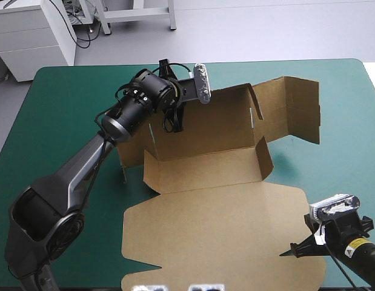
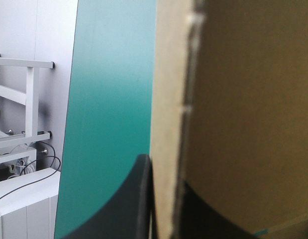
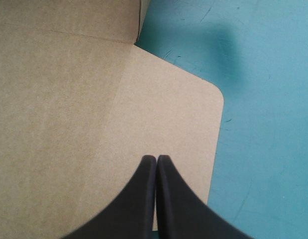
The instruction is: Fold the box
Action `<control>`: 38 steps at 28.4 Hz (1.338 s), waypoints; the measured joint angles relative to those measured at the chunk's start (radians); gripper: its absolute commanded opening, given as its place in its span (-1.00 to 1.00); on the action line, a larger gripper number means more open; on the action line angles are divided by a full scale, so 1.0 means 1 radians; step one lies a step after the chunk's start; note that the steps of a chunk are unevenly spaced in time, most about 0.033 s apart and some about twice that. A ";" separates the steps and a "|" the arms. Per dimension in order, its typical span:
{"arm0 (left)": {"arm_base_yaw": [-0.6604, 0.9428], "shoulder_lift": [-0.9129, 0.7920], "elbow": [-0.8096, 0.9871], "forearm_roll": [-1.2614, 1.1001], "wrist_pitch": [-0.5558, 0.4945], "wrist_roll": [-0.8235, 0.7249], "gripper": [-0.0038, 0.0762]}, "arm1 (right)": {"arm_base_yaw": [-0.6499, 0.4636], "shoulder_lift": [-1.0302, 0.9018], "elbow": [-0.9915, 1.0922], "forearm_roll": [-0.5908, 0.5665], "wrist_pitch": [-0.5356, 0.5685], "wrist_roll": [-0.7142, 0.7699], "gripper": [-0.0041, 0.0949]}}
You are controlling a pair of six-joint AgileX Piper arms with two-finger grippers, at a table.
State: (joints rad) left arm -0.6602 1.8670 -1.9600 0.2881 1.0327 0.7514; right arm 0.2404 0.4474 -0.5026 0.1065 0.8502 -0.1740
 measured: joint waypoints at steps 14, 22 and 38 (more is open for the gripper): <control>-0.013 0.000 0.000 0.018 0.004 0.000 -0.92 | 0.000 0.000 0.000 0.003 -0.001 0.000 -0.95; -0.126 0.000 0.000 0.156 -0.017 -0.015 -0.92 | 0.000 0.000 0.000 0.003 -0.010 0.031 -0.95; -0.172 -0.002 0.000 0.315 -0.044 -0.101 -0.92 | 0.000 0.000 0.000 0.003 -0.013 0.037 -0.95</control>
State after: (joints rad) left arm -0.8323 1.8650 -1.9600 0.6036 0.9890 0.6504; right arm 0.2404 0.4474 -0.5026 0.1093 0.8370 -0.1372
